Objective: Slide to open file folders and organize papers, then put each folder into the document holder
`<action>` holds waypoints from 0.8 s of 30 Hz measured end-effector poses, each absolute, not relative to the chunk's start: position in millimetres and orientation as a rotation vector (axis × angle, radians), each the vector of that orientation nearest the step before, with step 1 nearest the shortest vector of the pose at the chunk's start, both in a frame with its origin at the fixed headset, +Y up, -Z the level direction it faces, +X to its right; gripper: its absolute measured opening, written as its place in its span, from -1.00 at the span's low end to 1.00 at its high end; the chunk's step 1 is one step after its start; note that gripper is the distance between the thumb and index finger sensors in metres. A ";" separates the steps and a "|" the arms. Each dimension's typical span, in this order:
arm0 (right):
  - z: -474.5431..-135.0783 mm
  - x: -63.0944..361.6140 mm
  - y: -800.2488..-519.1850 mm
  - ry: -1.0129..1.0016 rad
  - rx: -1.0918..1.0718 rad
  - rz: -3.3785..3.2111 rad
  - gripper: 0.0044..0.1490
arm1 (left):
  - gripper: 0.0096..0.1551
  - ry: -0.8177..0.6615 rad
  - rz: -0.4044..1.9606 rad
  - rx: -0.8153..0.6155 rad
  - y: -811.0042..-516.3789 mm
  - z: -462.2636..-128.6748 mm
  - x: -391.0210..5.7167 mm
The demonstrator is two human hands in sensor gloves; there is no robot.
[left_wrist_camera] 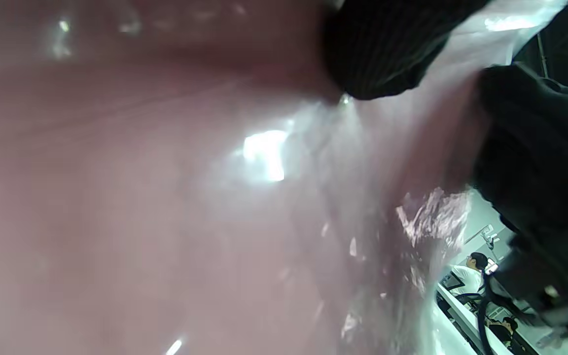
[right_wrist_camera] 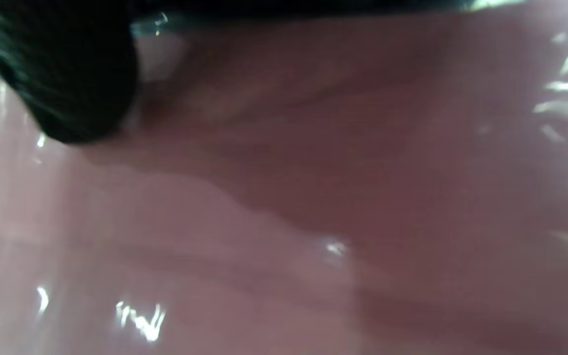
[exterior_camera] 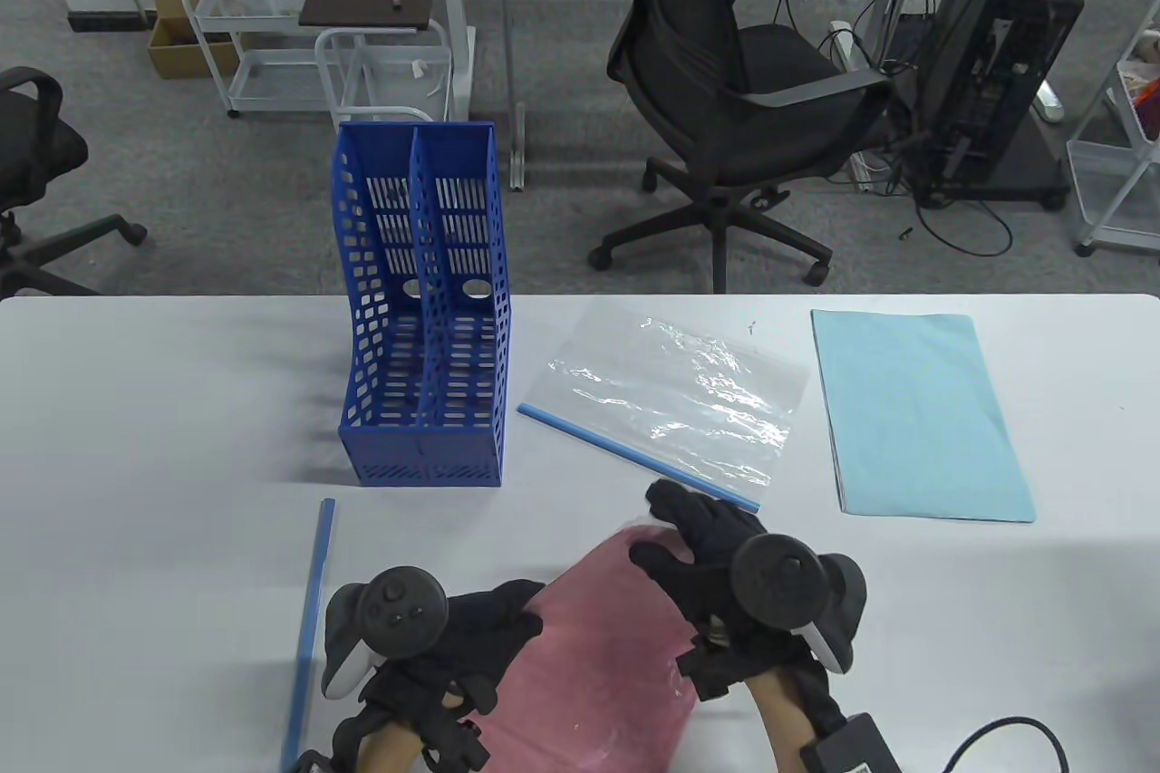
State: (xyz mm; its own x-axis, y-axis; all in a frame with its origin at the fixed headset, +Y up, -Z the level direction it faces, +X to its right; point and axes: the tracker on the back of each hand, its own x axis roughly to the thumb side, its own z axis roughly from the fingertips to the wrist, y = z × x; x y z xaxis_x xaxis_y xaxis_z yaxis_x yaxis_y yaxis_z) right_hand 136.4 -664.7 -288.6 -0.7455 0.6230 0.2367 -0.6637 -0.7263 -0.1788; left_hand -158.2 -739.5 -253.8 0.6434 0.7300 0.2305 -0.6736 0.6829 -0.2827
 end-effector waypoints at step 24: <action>-306.6 120.1 -701.9 -0.385 0.182 2.918 -0.47 | -0.27 0.645 0.118 -0.331 -772.4 -279.1 -286.1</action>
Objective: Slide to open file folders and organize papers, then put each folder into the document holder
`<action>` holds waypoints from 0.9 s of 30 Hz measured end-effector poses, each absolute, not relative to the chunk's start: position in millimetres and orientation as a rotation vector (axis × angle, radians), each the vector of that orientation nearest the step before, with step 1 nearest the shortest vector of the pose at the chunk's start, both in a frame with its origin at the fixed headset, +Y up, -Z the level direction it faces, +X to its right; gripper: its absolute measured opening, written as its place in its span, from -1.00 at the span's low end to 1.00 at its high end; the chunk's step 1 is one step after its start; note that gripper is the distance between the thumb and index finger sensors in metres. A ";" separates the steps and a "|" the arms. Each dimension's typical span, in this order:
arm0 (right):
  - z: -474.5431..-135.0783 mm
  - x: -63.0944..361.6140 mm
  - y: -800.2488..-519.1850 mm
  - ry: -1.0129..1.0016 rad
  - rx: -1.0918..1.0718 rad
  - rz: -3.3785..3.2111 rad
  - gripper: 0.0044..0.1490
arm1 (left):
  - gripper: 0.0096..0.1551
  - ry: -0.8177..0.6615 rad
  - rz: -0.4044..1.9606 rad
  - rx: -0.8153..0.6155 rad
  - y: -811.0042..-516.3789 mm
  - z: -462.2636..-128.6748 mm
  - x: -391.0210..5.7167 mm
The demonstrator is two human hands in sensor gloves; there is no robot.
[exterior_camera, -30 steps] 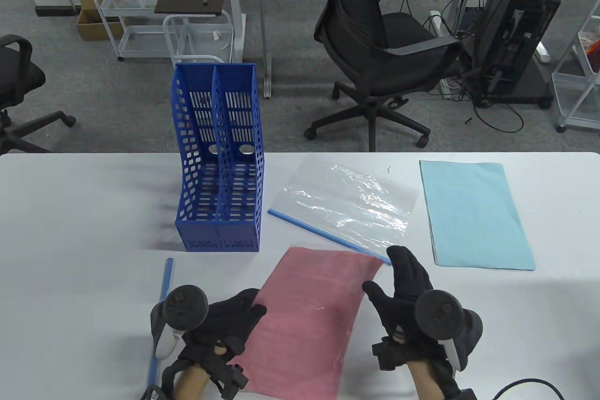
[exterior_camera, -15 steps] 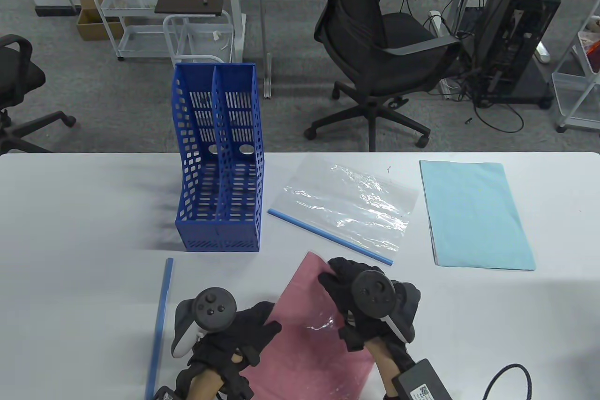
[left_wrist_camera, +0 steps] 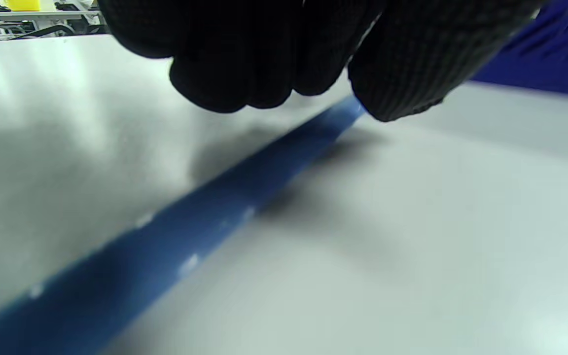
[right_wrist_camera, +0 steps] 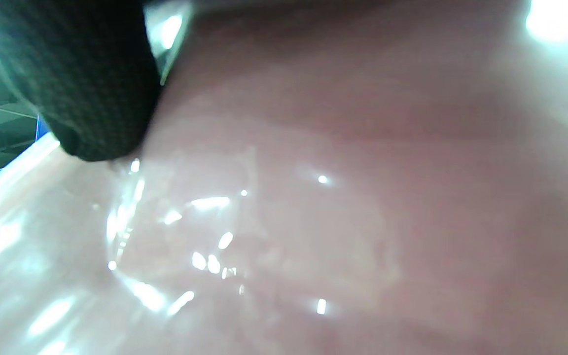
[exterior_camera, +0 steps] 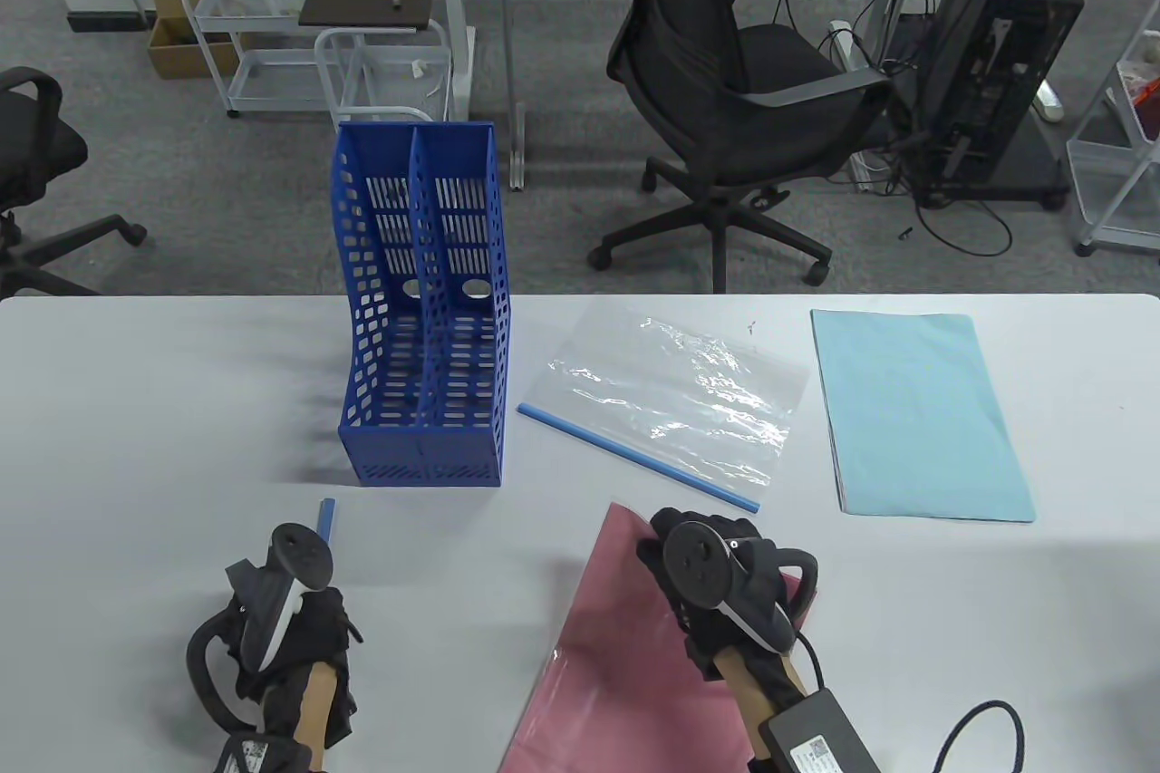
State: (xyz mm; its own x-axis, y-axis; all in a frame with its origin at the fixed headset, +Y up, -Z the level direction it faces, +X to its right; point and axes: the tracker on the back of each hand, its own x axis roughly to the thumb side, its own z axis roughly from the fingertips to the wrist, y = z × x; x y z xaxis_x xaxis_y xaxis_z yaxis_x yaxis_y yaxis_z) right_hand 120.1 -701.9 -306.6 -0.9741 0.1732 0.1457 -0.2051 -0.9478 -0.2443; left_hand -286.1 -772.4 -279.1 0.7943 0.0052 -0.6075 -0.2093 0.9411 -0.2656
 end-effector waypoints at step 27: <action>-289.4 92.5 -689.4 -0.252 0.670 2.758 -0.48 | -0.49 -0.024 1.412 0.152 -695.3 -301.7 -215.3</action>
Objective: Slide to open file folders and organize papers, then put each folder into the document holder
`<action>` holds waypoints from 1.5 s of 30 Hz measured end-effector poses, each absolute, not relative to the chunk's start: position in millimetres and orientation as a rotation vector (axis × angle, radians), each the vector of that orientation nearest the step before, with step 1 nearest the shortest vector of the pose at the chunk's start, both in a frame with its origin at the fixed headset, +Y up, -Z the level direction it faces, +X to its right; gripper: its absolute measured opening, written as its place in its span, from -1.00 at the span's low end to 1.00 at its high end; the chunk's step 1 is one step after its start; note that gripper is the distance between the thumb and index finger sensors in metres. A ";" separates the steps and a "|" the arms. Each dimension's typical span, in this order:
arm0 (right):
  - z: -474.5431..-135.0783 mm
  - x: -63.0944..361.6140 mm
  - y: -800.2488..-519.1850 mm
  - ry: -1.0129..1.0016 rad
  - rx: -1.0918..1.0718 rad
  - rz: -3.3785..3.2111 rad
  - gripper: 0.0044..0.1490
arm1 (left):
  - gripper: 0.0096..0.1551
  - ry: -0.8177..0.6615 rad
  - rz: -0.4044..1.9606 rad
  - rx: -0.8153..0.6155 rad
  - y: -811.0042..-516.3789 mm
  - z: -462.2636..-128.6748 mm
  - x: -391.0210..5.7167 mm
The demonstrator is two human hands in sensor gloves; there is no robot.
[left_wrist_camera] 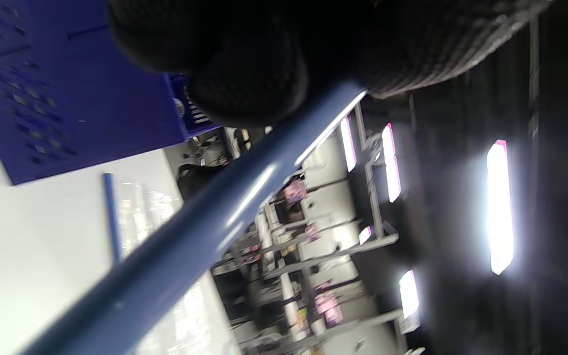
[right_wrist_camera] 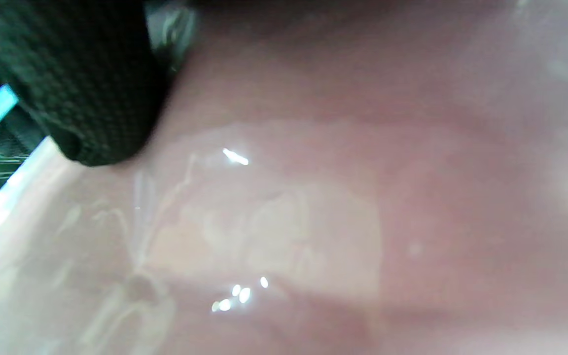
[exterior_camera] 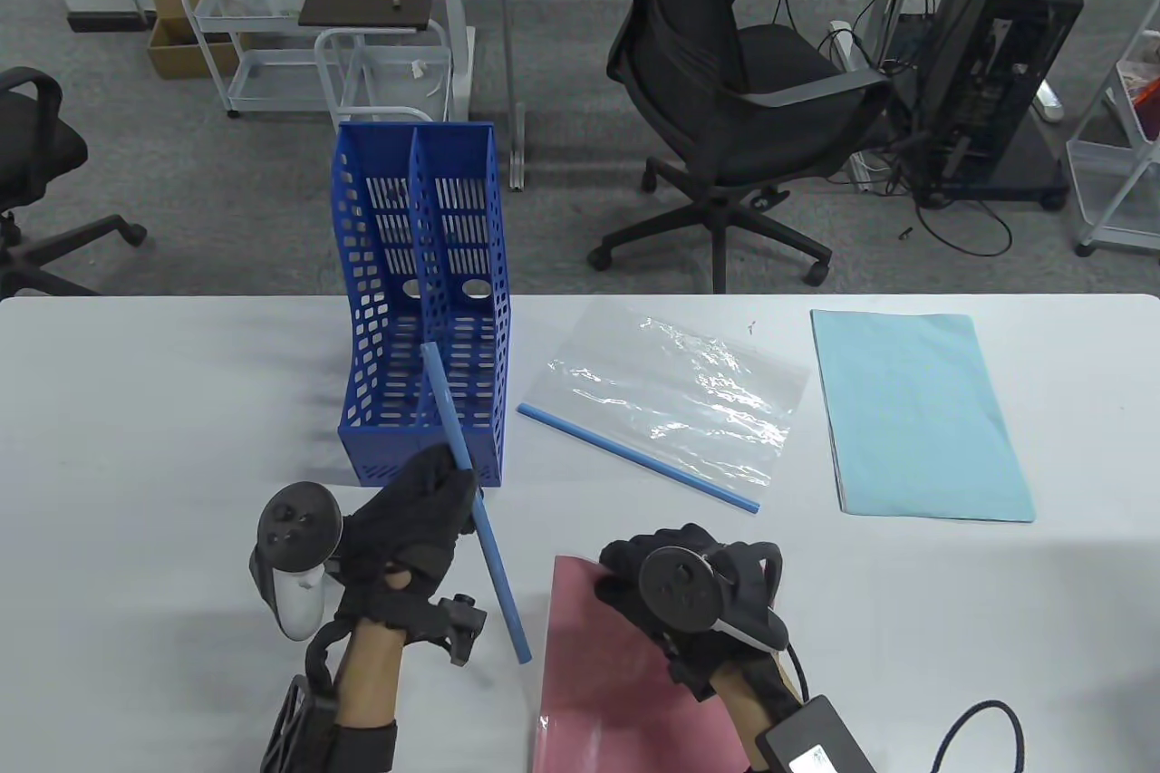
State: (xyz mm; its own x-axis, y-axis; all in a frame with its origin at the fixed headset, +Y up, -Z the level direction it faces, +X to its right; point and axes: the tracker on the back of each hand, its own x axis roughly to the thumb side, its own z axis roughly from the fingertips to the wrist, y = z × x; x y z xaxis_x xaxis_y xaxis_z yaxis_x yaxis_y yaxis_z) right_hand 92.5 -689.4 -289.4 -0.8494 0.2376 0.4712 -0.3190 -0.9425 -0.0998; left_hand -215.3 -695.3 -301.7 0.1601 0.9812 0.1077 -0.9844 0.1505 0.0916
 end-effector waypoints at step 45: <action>-298.5 103.1 -689.5 -0.072 0.494 2.695 -0.52 | -0.48 -0.184 0.924 -0.246 -708.0 -302.9 -129.5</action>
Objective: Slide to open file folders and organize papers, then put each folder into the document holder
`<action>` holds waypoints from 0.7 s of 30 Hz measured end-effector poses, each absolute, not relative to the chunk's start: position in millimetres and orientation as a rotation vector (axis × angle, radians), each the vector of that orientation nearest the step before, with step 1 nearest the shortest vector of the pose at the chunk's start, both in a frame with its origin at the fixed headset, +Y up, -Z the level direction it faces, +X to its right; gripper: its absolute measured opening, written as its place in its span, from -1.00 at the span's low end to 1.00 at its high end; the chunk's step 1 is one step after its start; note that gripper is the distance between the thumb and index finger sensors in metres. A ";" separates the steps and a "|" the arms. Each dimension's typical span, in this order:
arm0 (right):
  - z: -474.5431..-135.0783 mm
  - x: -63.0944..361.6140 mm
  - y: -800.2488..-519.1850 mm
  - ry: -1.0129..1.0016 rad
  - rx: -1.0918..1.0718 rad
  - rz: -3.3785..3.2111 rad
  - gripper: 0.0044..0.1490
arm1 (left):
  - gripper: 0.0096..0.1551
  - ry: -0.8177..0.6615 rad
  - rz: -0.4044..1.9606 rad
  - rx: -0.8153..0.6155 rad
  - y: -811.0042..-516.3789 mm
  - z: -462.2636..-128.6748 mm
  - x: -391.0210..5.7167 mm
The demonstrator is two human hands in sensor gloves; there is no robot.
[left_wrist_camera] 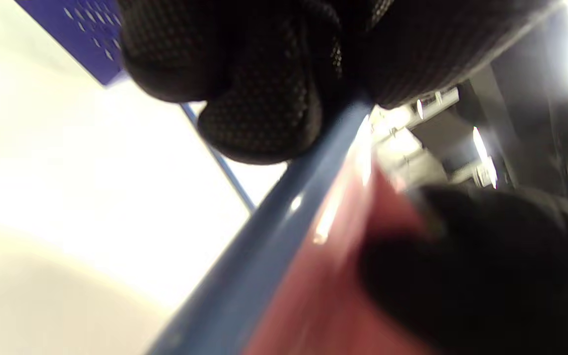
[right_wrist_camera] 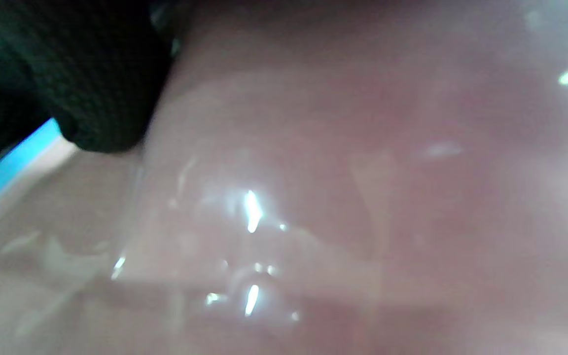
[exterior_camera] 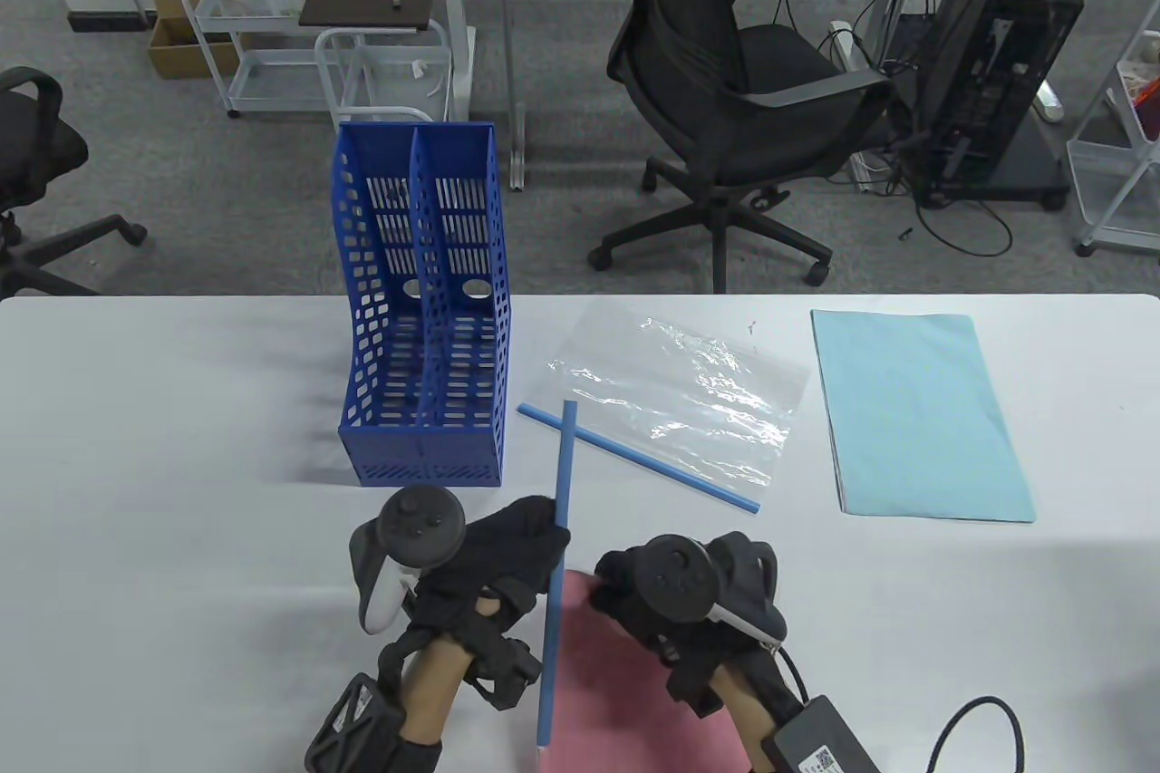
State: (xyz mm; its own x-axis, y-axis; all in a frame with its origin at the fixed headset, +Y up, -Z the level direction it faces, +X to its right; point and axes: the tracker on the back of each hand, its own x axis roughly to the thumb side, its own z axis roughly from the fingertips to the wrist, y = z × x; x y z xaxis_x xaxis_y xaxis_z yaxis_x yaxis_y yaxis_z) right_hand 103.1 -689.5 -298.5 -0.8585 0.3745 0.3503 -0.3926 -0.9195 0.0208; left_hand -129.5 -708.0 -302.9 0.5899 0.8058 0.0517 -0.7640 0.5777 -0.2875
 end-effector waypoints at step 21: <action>-319.3 176.1 -684.2 -0.098 0.115 2.425 -0.53 | -0.49 -0.377 0.836 -0.545 -719.9 -303.1 -112.1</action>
